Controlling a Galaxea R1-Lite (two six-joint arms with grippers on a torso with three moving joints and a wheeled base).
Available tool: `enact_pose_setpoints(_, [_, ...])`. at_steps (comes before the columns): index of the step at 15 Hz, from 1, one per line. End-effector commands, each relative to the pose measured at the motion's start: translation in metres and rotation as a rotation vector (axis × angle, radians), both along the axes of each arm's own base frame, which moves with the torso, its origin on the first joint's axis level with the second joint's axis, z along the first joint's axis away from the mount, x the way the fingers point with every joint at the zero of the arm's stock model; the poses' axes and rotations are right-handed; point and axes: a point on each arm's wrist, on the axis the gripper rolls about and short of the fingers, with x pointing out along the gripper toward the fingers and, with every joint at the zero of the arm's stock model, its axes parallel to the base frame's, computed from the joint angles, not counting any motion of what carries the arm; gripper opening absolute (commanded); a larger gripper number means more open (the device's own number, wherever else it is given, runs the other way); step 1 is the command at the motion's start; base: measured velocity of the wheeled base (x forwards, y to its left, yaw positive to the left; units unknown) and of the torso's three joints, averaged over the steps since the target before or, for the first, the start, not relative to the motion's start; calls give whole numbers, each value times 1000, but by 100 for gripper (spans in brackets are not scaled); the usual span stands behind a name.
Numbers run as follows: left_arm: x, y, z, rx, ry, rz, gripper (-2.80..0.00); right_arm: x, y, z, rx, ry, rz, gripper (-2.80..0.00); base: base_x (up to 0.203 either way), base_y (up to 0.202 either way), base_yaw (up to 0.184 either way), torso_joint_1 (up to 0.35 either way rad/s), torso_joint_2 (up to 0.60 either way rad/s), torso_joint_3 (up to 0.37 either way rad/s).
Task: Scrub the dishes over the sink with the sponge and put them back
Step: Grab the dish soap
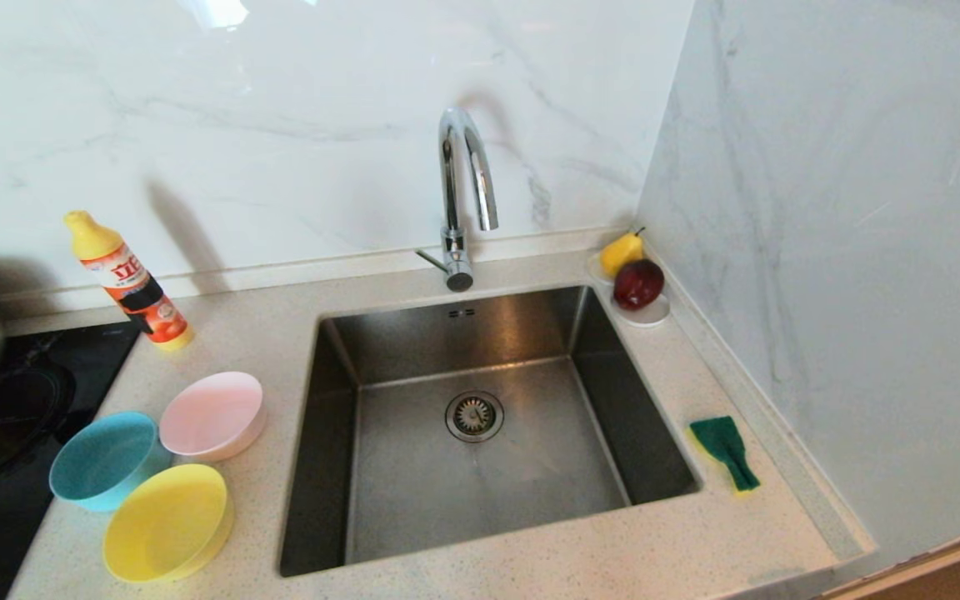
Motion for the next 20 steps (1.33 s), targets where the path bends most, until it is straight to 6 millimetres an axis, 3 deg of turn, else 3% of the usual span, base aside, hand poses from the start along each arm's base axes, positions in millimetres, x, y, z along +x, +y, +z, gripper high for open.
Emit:
enact_pose_setpoints(1, [2, 0, -5, 0, 20, -1, -280, 0, 0, 0, 0, -1, 1, -280, 0, 0, 0, 0, 0, 0])
enact_pose_setpoints(10, [0, 0, 0, -11, -6, 7, -280, 0, 0, 0, 0, -1, 1, -280, 0, 0, 0, 0, 0, 0])
enact_pose_setpoints(13, [-16, 2, 45, -17, -174, 89, -280, 0, 0, 0, 0, -2, 1, -280, 0, 0, 0, 0, 0, 0])
enact_pose_setpoints(15, [-23, 3, 74, -19, -172, 128, -280, 0, 0, 0, 0, -1, 1, -280, 0, 0, 0, 0, 0, 0])
enact_pose_setpoints(17, [-12, 3, 107, -22, -114, 165, -280, 0, 0, 0, 0, -1, 1, -280, 0, 0, 0, 0, 0, 0])
enact_pose_setpoints(20, [27, 5, 150, -45, 0, 233, -280, 0, 0, 0, 0, -1, 1, -280, 0, 0, 0, 0, 0, 0])
